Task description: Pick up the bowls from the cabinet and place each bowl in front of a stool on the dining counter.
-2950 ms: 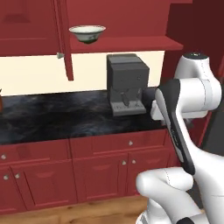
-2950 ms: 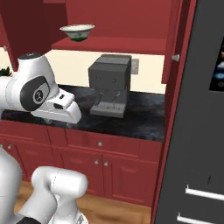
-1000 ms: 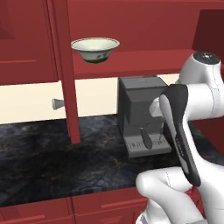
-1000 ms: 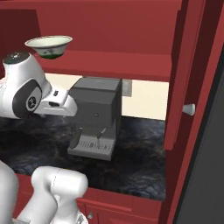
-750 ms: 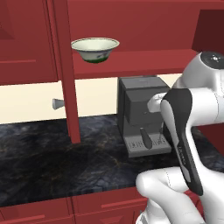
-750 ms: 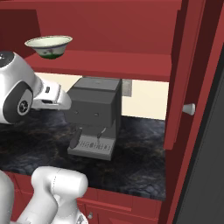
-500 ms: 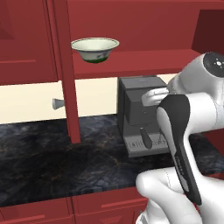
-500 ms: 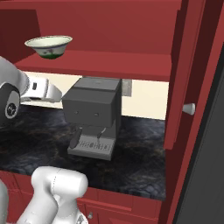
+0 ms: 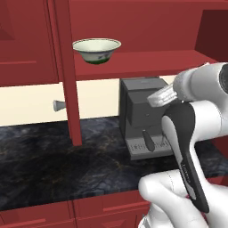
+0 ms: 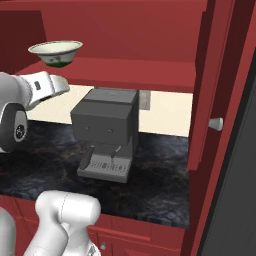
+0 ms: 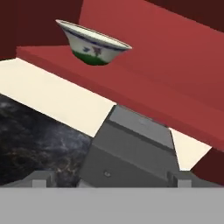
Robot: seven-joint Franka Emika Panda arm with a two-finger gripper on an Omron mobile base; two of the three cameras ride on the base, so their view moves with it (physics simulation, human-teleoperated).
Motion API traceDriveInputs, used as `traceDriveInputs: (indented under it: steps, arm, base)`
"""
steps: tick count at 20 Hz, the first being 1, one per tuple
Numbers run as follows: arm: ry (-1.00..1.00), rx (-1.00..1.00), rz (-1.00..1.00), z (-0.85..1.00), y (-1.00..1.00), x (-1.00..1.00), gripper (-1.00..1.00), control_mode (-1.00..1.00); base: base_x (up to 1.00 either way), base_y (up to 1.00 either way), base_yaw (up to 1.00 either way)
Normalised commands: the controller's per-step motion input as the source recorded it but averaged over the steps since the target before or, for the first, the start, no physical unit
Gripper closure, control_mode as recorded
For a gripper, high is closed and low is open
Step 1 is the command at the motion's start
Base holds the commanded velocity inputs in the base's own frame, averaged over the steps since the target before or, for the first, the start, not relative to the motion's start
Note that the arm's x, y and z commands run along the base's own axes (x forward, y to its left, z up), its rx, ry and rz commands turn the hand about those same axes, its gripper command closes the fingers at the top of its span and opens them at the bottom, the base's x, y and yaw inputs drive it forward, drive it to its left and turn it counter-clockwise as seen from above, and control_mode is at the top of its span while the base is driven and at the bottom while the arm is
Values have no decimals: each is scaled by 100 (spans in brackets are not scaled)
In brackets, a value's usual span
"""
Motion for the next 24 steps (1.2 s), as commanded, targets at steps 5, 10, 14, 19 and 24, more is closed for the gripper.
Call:
traceDriveInputs:
  steps: [5,10,14,19,24]
  arm:
    - [12,-62,21,40,0,61,-100,-100]
    - [0,-19,60,1,-3,43,-100,-100]
    - [-8,-44,66,3,-13,27,-100,-100]
    - [-10,-42,42,2,7,30,-100,-100]
    - [-23,-31,27,16,23,16,-100,-100]
  base:
    - [0,0,0]
    - [0,0,0]
    - [0,0,0]
    - [0,0,0]
    - [0,0,0]
